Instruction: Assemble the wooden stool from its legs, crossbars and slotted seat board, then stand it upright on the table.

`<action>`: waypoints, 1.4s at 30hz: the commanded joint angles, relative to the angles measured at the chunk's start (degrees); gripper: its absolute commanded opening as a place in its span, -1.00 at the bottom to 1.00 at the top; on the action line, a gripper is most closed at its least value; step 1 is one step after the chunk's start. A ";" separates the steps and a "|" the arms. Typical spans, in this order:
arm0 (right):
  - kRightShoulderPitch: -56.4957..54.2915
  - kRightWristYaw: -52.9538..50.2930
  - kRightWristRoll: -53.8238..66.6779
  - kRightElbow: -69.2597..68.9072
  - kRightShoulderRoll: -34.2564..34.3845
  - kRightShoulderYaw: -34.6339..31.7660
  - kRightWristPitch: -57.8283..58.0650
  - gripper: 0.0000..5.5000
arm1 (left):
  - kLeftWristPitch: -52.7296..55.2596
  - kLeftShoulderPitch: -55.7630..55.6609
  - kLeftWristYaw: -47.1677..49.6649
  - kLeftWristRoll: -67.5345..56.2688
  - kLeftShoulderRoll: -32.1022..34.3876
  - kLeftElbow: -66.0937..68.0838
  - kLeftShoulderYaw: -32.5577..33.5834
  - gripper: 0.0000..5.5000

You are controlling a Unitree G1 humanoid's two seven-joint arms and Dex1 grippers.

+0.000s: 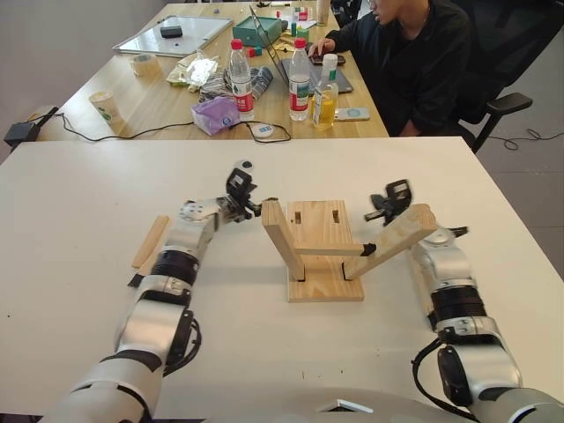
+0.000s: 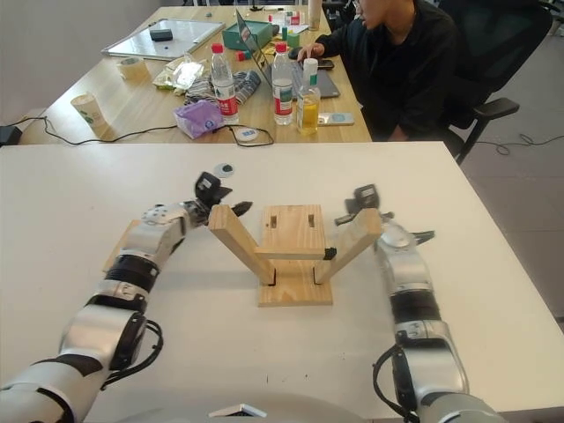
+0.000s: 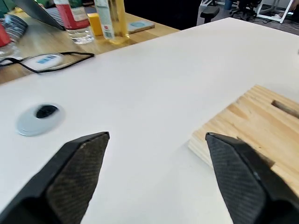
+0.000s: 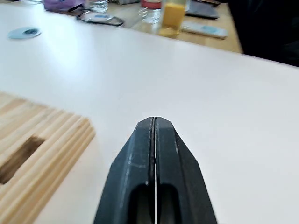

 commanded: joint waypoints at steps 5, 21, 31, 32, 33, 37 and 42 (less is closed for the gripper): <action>38.53 14.30 7.90 -37.05 -10.85 -19.62 -1.41 -1.00 | 10.07 31.95 -14.28 -11.84 16.04 -38.62 10.43 0.38; 44.04 18.70 -1.14 -49.87 -15.41 -7.46 -5.01 -1.00 | 0.75 39.05 -16.09 -7.38 18.73 -58.06 4.55 0.38; 32.62 17.92 -2.86 -59.08 -14.08 12.79 6.04 -1.00 | -7.85 28.19 -23.13 0.05 16.14 -59.78 -11.96 0.38; 33.06 17.71 -3.05 -58.77 -14.41 12.20 6.17 -1.00 | -7.95 28.23 -23.47 0.13 16.64 -58.74 -11.77 0.38; 33.56 17.60 -3.41 -58.31 -14.91 11.58 6.03 -1.00 | -9.27 28.63 -23.80 0.89 17.43 -57.17 -11.44 0.38; 37.03 17.49 -3.82 -54.37 -17.00 5.67 4.34 -1.00 | -11.96 29.51 -24.54 1.36 20.43 -50.36 -7.92 0.38; 35.30 17.28 -0.11 -47.29 -16.88 -4.66 2.50 -1.00 | -4.43 22.41 -21.74 -9.08 18.47 -46.72 0.93 0.38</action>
